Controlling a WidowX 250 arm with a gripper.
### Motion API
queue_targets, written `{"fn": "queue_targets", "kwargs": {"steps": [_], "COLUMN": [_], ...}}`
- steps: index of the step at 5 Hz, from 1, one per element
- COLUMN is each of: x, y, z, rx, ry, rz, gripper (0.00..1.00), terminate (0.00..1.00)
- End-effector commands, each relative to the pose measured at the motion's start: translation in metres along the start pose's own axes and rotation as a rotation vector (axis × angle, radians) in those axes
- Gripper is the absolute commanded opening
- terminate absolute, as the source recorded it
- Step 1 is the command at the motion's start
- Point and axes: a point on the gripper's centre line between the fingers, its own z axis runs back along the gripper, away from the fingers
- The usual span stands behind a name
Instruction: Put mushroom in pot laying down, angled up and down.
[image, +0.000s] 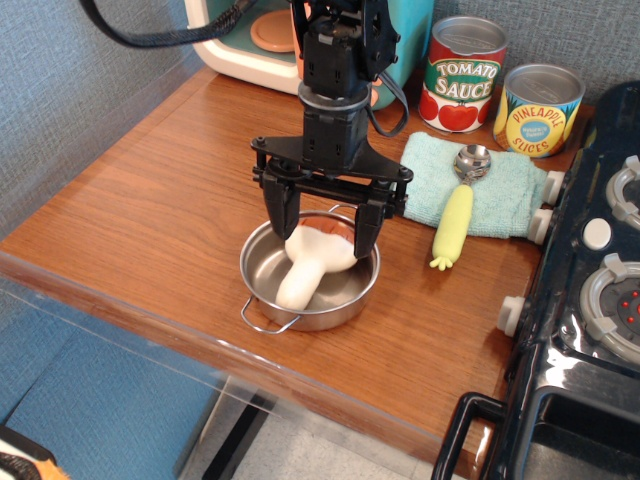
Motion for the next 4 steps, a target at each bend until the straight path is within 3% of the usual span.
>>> {"fn": "queue_targets", "kwargs": {"steps": [1, 3, 4], "x": [0.0128, 0.0203, 0.0203], "y": [0.0098, 0.0124, 0.0124], "z": [0.0358, 0.0391, 0.0391], "rx": [-0.030, -0.035, -0.035], "ry": [-0.057, -0.069, -0.069], "rz": [0.035, 0.017, 0.017], "gripper": [1.00, 1.00, 1.00], "terminate": [0.00, 0.00, 1.00]}}
